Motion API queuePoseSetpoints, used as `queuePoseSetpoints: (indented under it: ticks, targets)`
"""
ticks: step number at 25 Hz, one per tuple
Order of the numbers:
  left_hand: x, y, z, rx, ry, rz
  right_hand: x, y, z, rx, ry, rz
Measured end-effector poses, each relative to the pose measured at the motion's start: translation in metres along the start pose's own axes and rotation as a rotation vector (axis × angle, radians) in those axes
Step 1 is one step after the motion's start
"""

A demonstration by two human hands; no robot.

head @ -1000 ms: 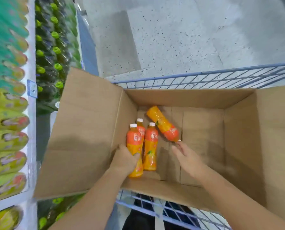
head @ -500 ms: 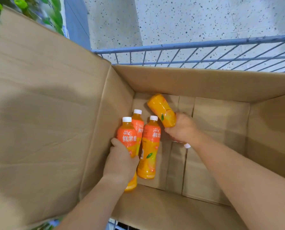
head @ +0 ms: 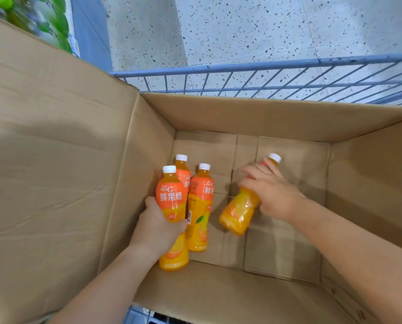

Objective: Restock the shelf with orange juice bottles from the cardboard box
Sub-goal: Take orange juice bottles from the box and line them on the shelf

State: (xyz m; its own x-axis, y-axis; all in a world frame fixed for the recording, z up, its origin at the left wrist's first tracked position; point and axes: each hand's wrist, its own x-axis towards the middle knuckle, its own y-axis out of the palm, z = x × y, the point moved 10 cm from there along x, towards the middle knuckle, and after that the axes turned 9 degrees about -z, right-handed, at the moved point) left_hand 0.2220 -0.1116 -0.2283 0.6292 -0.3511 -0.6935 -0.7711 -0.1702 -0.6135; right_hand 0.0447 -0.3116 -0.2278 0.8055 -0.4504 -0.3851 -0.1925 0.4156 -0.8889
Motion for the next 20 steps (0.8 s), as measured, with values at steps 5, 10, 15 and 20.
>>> queuePoseSetpoints:
  ticks: [5, 10, 15, 20]
  targets:
    - [-0.002, 0.013, 0.002, 0.044, 0.037, 0.042, -0.036, 0.023, 0.026, 0.275, 0.274, -0.216]
    - [-0.003, 0.024, 0.001, 0.087, 0.061, 0.067, -0.066, 0.086, 0.033, 0.78, 0.94, -0.198]
    - [0.003, 0.03, 0.008, 0.043, 0.048, 0.083, -0.063, 0.11, 0.017, 1.074, 1.223, -0.142]
    - [-0.003, 0.028, 0.014, -0.052, -0.072, 0.158, -0.069, 0.095, 0.03, 1.279, 1.175, -0.031]
